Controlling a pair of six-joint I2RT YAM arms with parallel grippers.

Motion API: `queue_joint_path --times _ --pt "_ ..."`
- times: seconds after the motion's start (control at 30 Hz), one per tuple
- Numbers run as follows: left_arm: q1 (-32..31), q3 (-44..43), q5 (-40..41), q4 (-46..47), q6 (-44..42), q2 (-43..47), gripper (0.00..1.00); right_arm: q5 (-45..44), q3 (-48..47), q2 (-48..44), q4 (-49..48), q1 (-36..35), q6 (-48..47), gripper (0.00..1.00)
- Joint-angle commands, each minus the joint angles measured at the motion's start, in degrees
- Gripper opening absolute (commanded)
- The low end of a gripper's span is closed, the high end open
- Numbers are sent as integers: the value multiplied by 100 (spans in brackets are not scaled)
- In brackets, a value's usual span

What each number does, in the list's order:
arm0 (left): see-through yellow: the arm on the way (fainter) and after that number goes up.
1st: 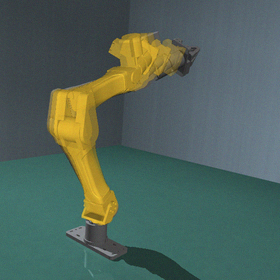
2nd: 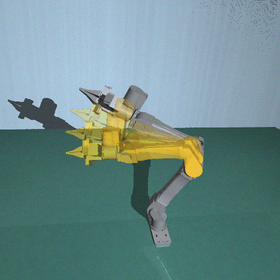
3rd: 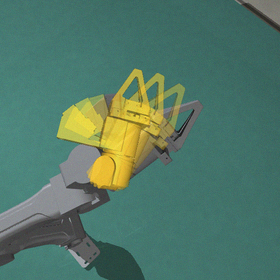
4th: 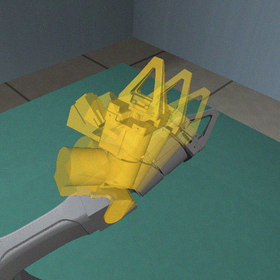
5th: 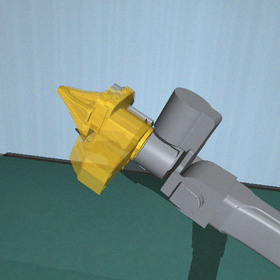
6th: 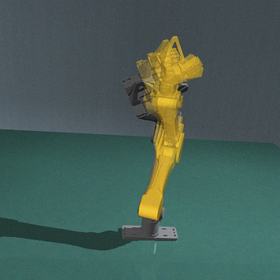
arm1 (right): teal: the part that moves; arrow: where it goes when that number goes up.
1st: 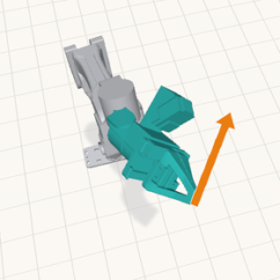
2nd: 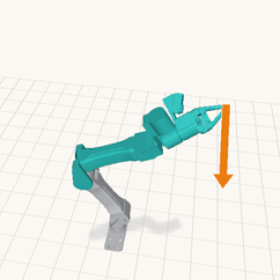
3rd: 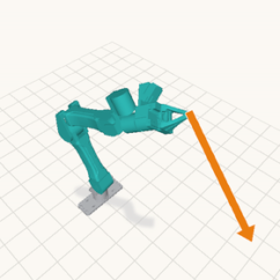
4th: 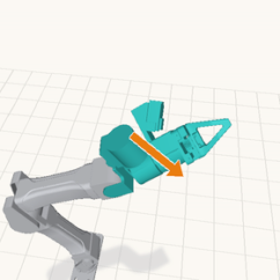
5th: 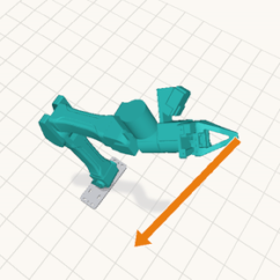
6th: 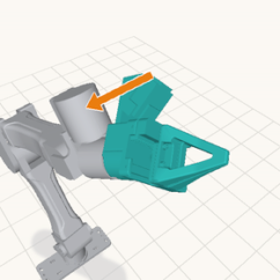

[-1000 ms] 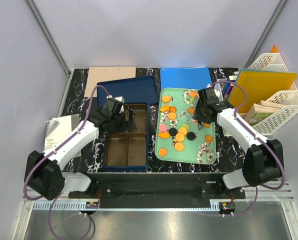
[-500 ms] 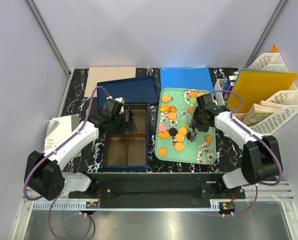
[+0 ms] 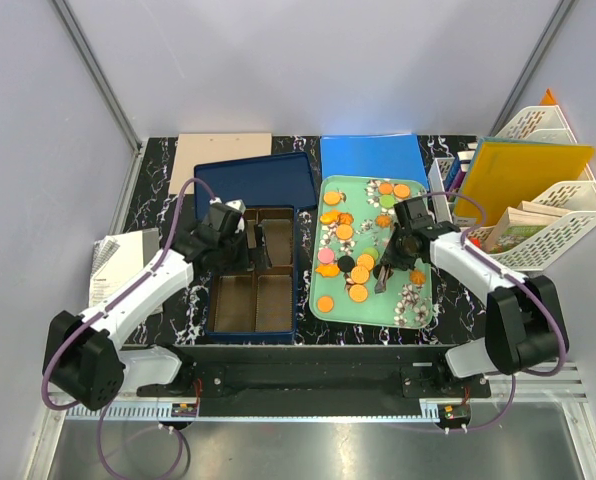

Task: Pack the cookies

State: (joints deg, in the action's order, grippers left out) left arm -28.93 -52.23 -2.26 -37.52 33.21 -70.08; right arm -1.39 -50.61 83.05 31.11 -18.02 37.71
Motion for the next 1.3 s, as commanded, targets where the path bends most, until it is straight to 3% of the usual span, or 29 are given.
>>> queue_joint_path --times 0.0,0.1,0.33,0.53,0.67,0.77,0.83,1.0,1.27 --pt "-34 46 -169 297 106 197 99 33 -10 -543 -281 9 87 18" --pt "-25 64 -196 376 133 241 99 42 -19 -772 -255 9 87 0" --pt "-78 55 -213 447 203 188 99 840 -247 -1317 -255 -35 -720 0" --pt "-139 -33 -126 456 212 118 99 544 -1071 -1405 614 -605 -1775 0" --pt "-166 -51 -117 465 273 74 98 -78 -1609 -958 1684 -1053 -2066 15" --pt "-175 -51 -73 456 300 48 98 -493 -1864 -772 2187 -1247 -2049 7" --pt "-175 -33 -55 456 326 30 98 -625 -1891 -842 2328 -1256 -1961 9" --pt "-201 -42 6 473 414 -58 98 -766 -1961 -1045 2487 -1256 -1917 33" --pt "-254 -130 6 491 449 -207 98 -723 -1997 -1089 2452 -1256 -1873 52"
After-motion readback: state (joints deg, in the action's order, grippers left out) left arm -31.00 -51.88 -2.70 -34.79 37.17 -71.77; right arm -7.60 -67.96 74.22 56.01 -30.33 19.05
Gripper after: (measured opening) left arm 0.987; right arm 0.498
